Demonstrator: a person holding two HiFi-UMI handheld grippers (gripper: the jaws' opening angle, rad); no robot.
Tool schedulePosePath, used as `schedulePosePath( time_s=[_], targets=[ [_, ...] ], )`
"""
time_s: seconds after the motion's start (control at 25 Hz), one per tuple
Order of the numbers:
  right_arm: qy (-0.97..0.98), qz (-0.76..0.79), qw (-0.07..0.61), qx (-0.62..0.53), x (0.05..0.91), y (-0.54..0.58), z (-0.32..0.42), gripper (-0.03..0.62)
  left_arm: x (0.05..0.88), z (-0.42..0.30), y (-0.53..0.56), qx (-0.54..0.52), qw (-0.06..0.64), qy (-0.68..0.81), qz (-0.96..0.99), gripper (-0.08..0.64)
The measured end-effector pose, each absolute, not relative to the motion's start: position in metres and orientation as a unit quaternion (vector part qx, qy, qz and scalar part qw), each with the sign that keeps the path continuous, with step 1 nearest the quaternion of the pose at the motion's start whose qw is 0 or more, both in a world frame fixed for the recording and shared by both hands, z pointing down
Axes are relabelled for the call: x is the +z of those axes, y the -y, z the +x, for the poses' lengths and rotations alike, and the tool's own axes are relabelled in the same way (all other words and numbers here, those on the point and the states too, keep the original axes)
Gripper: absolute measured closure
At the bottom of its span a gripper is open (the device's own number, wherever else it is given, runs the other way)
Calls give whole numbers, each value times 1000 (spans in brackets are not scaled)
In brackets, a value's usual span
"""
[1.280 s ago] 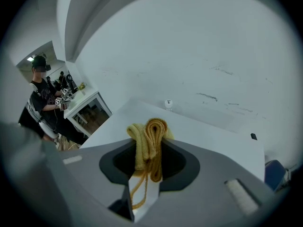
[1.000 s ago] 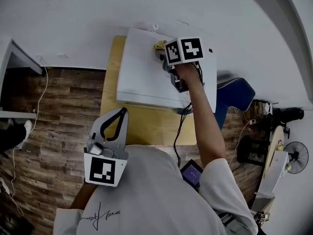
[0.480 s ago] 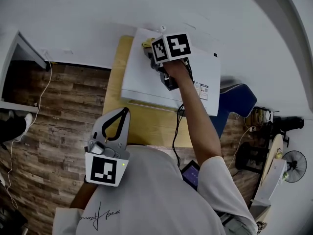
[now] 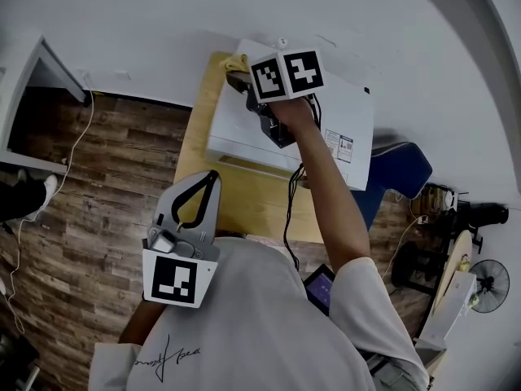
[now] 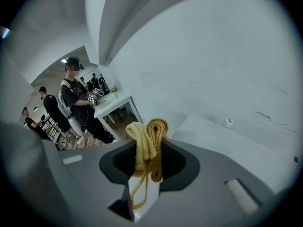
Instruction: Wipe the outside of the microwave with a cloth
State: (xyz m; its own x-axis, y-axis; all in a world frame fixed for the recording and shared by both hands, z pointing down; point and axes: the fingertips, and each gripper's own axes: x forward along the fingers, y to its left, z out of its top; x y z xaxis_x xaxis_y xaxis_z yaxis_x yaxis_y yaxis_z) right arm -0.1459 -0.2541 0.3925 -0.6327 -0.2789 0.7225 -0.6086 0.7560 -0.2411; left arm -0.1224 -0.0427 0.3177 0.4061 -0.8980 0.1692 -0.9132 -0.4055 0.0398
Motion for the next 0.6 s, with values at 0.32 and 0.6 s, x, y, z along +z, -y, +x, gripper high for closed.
schedulePosePath(
  time_s=[0.32, 0.6],
  targets=[
    [868, 321, 290, 242, 348, 257, -53, 476, 319, -86, 31, 54, 72, 509, 856, 568],
    [844, 390, 264, 255, 333, 264, 53, 476, 318, -46, 33, 54, 74, 470, 878, 566]
  ],
)
